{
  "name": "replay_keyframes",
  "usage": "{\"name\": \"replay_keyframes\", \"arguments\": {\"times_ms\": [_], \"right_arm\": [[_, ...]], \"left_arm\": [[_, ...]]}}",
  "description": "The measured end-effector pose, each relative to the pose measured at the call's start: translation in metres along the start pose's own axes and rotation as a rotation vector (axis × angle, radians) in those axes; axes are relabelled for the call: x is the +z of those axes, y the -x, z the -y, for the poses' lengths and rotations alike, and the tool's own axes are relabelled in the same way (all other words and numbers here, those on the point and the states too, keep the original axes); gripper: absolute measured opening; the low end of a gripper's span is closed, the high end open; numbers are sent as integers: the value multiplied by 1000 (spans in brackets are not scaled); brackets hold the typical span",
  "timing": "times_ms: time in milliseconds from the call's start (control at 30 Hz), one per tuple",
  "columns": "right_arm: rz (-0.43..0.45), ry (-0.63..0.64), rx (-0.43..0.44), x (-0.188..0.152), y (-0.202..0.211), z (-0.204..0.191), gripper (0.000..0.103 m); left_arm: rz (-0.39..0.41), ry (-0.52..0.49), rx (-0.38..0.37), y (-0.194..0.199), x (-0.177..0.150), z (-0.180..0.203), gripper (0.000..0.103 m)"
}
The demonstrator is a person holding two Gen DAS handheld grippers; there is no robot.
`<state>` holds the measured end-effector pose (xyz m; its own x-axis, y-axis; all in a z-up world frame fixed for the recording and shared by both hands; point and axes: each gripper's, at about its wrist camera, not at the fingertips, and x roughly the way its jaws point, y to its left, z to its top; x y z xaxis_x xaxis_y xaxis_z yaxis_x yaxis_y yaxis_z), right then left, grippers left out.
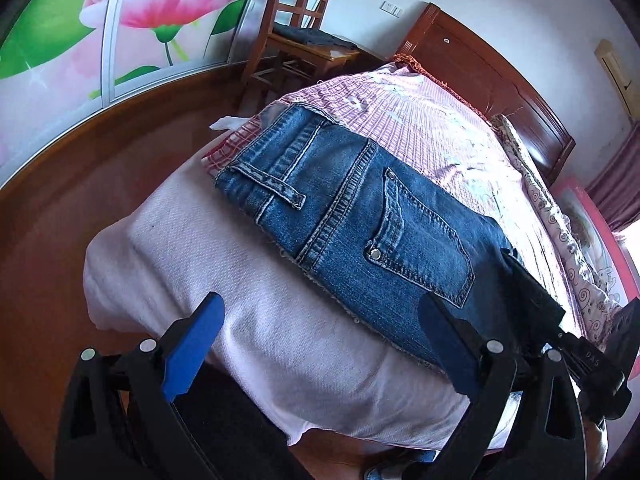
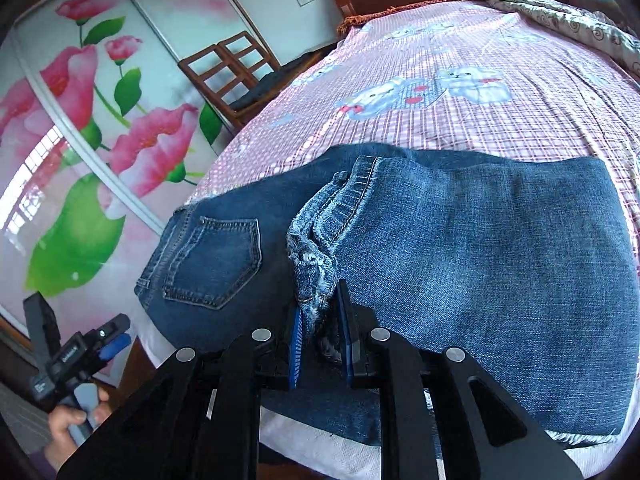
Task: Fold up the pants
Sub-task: 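Lift the cuff with the right tool and lay it over the back pocket, then open the right tool and release the cuff on the jeans, then grasp the jeans waistband with the left tool and lift it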
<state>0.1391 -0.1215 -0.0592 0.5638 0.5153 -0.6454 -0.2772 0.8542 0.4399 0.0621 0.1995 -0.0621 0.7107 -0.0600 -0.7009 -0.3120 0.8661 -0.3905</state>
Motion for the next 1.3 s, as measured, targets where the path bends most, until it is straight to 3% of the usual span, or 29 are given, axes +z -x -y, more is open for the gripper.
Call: {"name": "replay_keyframes", "arguments": {"times_ms": [100,200,267,333,367,400,433,500,700,767,833,867,967,1067,1100,1133,1167,1200,1300], "right_arm": [[-38,-15,-17,-12,-18,8,15],[-21,-25,18,-19,-20,17,15],[-16,16,-25,-20,-20,8,17],[-21,49,-31,-21,-21,1,30],[-34,43,0,-19,-19,-1,47],[-54,24,24,-17,-15,-3,54],[-56,-6,71,-16,-6,-4,54],[28,-78,204,-15,27,5,54],[310,-491,292,-14,93,128,54],[322,-582,284,-17,87,156,54],[245,-618,241,-21,61,170,53],[227,-599,196,-23,53,170,48],[206,-529,106,-14,57,152,48],[275,-504,182,-7,76,124,49],[249,-475,202,-6,74,113,56],[173,-460,231,-8,60,102,74],[82,-447,235,-12,43,99,75],[34,-398,181,-19,29,91,74],[76,-234,53,-23,26,66,74]], "left_arm": [[-8,-11,7,0,-1,1,97],[-10,-3,10,0,0,-1,97],[-25,4,15,-2,-1,-2,97],[-36,-3,24,-5,-2,-1,97],[-35,-11,24,-4,-3,0,97],[-31,-19,25,-3,-3,1,97],[-27,-24,28,-1,-4,2,97],[-21,-27,26,2,-3,1,97],[-37,23,11,-1,-2,-5,97],[-29,34,6,-1,0,-6,97],[-23,52,15,0,5,-8,97],[-21,62,21,0,8,-11,97],[-2,84,39,5,19,-24,98],[-8,106,62,5,32,-43,100],[-16,126,60,3,36,-50,100],[-26,158,45,0,40,-58,100],[-39,195,23,-4,43,-67,100],[-49,231,1,-7,46,-74,100],[-86,371,-119,-21,51,-90,100]]}}
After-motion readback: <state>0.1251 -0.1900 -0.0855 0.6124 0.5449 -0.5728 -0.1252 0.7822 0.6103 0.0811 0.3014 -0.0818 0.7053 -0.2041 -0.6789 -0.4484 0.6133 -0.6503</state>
